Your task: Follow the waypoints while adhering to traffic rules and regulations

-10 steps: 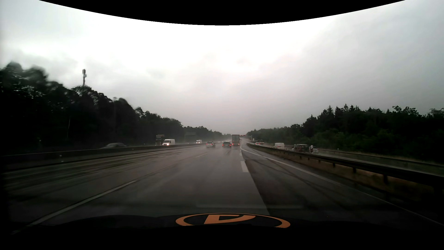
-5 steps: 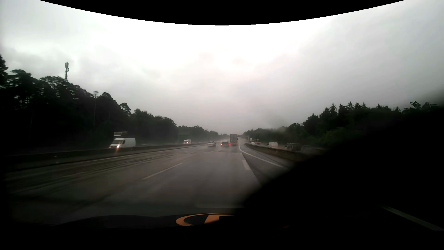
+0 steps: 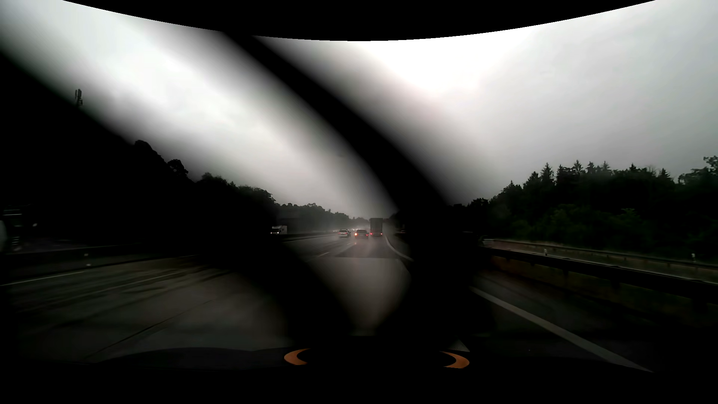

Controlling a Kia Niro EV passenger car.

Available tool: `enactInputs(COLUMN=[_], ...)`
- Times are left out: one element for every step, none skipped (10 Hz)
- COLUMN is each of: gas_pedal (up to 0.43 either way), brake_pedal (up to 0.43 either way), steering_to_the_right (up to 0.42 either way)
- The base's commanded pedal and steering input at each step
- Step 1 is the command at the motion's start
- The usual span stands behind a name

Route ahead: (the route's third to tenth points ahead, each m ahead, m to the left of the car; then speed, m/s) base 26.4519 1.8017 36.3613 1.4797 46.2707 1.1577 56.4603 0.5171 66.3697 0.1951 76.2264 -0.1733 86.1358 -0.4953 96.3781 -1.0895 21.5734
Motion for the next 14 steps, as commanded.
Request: enactInputs(gas_pedal=[0.008, 0.020, 0.028, 0.047, 0.047, 0.059, 0.059, 0.059, 0.059, 0.059, 0.059, 0.059, 0.059, 0.059], brake_pedal=[0.000, 0.000, 0.000, 0.000, 0.000, 0.000, 0.000, 0.000, 0.000, 0.000, 0.000, 0.000, 0.000, 0.000], steering_to_the_right=[0.003, 0.003, 0.003, 0.003, 0.003, 0.003, 0.003, 0.003, 0.003, 0.003, 0.003, 0.003, 0.003, 0.003])
